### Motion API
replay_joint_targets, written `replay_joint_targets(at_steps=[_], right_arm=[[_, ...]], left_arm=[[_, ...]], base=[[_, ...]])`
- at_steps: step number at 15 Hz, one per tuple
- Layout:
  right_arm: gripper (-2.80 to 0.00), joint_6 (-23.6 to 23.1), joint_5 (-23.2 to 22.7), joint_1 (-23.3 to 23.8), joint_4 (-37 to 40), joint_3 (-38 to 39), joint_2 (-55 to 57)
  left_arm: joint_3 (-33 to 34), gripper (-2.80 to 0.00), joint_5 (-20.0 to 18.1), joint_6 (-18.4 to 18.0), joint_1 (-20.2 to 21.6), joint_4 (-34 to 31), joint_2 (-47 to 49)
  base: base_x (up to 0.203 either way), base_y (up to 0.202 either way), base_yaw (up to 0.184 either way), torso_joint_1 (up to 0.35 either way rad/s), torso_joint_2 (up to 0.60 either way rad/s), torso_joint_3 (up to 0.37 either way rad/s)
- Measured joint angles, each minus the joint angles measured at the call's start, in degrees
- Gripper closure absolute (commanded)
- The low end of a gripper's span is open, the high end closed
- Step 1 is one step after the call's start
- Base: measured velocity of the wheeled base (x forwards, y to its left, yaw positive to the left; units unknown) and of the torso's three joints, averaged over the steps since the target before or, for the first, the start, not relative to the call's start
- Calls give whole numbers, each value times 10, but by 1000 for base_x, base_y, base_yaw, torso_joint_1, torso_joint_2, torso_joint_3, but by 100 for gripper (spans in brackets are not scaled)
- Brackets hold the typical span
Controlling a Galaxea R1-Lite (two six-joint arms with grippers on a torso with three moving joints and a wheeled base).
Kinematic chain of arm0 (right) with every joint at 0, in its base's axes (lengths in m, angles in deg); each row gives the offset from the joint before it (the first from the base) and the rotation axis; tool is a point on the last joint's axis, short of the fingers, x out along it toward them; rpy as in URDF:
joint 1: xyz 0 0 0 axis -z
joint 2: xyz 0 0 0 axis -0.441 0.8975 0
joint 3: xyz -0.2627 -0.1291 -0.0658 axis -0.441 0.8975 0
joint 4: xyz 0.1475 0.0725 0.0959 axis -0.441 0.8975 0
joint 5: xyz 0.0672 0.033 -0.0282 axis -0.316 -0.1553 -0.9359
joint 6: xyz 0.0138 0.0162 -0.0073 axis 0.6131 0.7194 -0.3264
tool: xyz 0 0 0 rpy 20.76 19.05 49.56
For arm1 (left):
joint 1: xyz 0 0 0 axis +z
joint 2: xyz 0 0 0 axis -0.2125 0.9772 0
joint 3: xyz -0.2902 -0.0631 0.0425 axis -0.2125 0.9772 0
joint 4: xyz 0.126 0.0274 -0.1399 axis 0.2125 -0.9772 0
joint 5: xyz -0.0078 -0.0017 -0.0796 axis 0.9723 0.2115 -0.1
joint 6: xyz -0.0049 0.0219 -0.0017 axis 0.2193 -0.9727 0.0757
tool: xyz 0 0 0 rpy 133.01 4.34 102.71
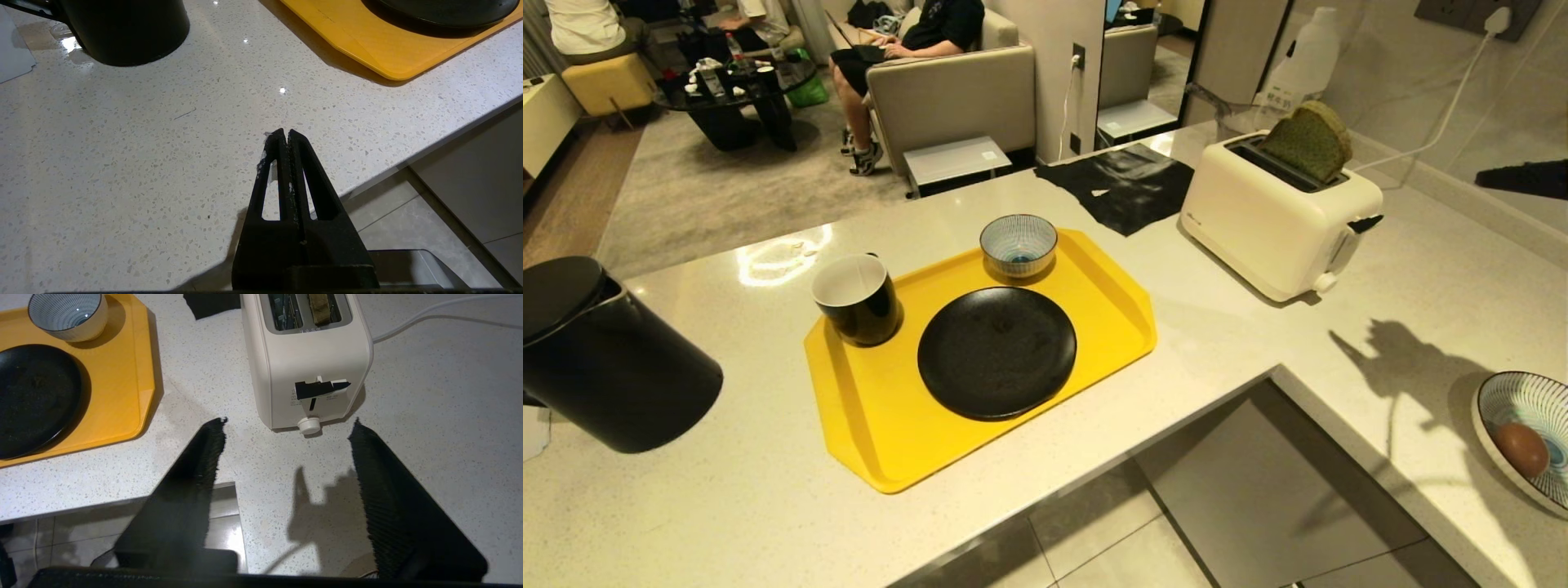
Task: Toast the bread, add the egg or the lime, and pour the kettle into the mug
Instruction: Use a bread toaster
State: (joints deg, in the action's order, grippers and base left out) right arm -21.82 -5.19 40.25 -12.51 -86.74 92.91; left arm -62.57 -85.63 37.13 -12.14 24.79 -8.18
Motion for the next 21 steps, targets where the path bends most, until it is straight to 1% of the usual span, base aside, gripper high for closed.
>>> replay_joint_targets(at_steps=[16, 19, 20, 21], right_arm=[[-280, 4, 0, 0, 1, 8, 1], [-280, 16, -2, 0, 9, 11, 3], [0, 22, -4, 0, 17, 11, 3], [0, 23, -7, 0, 20, 9, 3]], left_arm=[[0, 0, 0, 1, 0, 0, 0], [0, 0, 0, 0, -1, 0, 0], [0, 0, 0, 1, 0, 0, 0], [0, 0, 0, 1, 0, 0, 0]], base=[[0, 0, 0, 0, 0, 0], [0, 0, 0, 0, 0, 0], [0, 0, 0, 0, 0, 0], [0, 0, 0, 0, 0, 0]])
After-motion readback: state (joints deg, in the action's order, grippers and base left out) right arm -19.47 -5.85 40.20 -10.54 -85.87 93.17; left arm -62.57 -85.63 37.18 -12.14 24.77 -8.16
